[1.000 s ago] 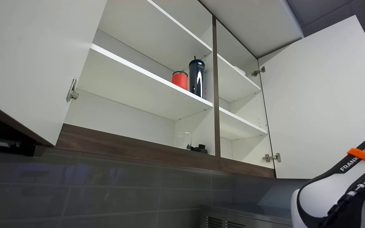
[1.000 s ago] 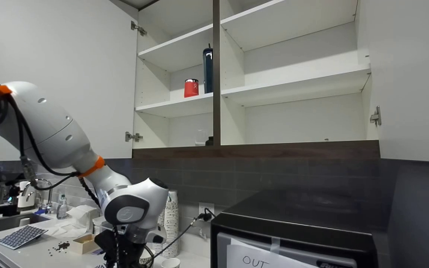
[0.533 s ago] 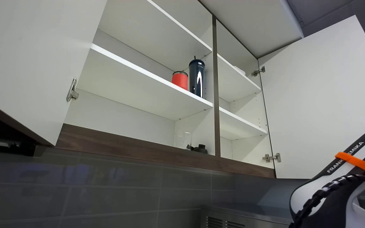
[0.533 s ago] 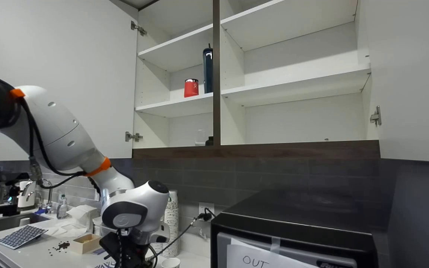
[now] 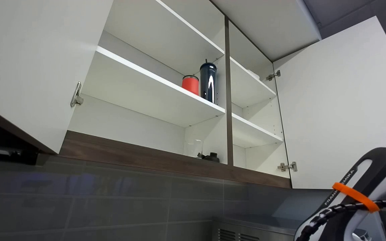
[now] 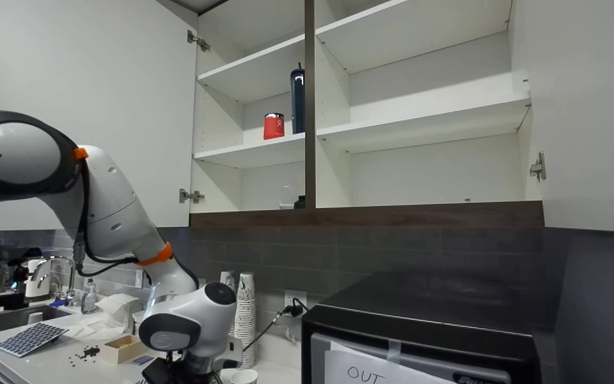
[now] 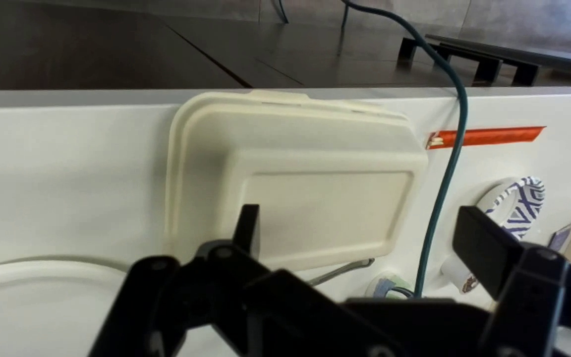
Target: Pick up the takeaway food container and put it into the cupboard
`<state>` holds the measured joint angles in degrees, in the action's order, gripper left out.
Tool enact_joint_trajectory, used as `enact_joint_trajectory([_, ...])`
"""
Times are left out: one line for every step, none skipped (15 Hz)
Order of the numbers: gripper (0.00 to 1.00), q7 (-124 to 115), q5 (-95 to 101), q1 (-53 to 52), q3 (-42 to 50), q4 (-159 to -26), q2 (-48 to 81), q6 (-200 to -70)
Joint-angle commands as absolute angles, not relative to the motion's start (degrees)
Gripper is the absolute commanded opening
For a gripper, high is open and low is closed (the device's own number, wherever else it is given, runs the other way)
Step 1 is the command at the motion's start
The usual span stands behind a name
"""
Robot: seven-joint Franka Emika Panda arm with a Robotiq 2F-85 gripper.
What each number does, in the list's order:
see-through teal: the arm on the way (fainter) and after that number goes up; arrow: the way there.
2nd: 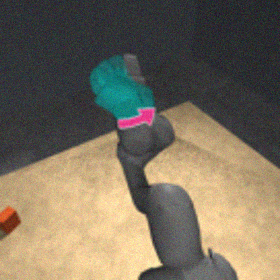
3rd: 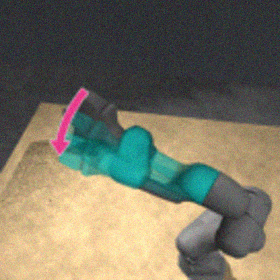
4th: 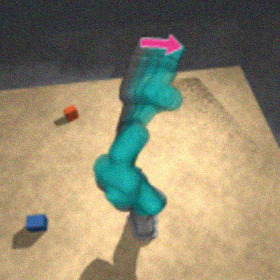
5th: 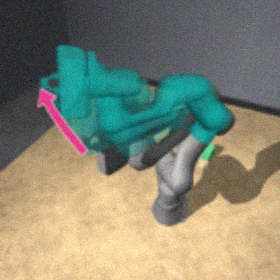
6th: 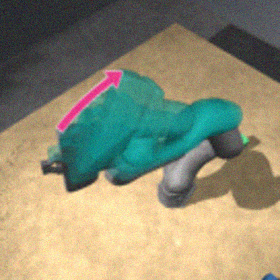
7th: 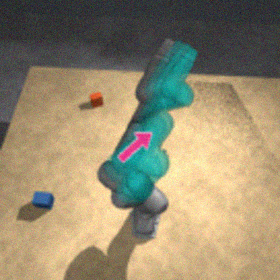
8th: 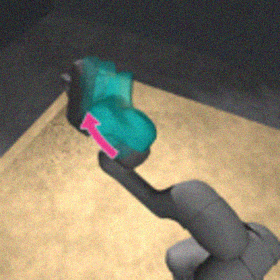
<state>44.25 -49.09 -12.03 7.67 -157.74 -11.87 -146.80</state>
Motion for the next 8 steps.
enact_joint_trajectory([1.0,46.57,-53.24,-10.74,4.66,-157.18,-6.19,-149.47])
enact_joint_trajectory([1.0,47.27,-54.69,-10.47,4.14,-156.87,-4.93,-150.03])
enact_joint_trajectory([1.0,47.82,-55.73,-12.32,5.89,-156.48,-3.55,-150.61])
enact_joint_trajectory([1.0,48.58,-57.55,-12.33,5.85,-155.83,-2.37,-150.04])
enact_joint_trajectory([1.0,49.39,-58.81,-12.3,5.84,-155.32,-1.04,-150.01])
enact_joint_trajectory([1.0,50.04,-59.85,-12.21,5.73,-154.69,0.39,-149.93])
enact_joint_trajectory([1.0,49.7,-59.88,-11.95,5.73,-154.08,1.49,-148.86])
enact_joint_trajectory([1.0,47.97,-57.33,-11.66,5.61,-156.16,-2.25,-149.14])
